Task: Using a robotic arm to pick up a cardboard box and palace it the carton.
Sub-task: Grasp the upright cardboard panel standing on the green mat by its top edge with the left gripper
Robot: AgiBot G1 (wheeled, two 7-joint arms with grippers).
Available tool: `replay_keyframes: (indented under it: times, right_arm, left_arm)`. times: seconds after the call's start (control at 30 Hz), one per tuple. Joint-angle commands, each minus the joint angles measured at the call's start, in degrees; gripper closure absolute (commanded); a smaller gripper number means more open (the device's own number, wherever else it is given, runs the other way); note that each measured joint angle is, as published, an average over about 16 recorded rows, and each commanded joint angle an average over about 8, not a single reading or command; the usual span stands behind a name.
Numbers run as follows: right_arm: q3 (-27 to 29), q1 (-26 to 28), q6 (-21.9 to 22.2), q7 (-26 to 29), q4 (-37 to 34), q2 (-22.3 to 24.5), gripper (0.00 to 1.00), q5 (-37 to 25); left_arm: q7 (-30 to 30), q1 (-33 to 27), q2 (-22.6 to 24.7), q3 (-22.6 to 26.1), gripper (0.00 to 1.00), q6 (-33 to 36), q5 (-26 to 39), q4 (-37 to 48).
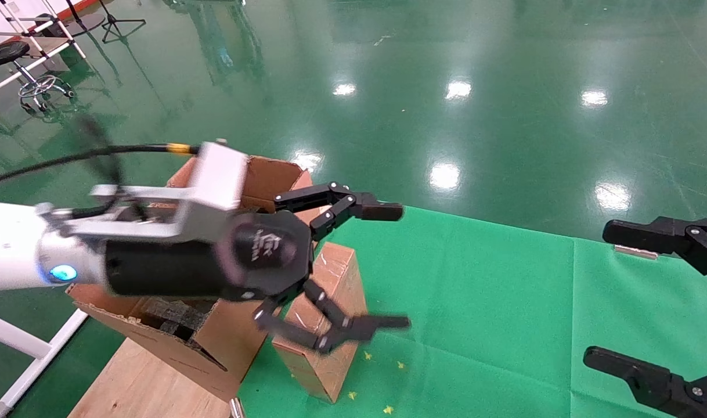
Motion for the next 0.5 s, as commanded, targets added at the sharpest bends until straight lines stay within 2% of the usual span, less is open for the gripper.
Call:
replay_keyframes:
  times: [0.03, 0.33, 0.5]
  right_arm:
    - [0.00, 0.00, 0.00, 0.00, 0.00, 0.00, 1.00, 0.00]
    - [0.00, -0.01, 0.02, 0.00, -0.01, 0.01, 1.00, 0.00]
    - [0.00, -0.01, 0.02, 0.00, -0.02, 0.01, 1.00, 0.00]
  left_arm:
    - [-0.83, -0.82, -0.29, 0.62, 0.00, -1.68, 2.74, -0.64]
    - [-1.17, -2.37, 0.07, 1.70, 0.00, -2.73, 5.03, -1.29]
    - [-1.55, -4.67, 0.08, 2.66, 0.00, -6.95, 11.67, -1.76]
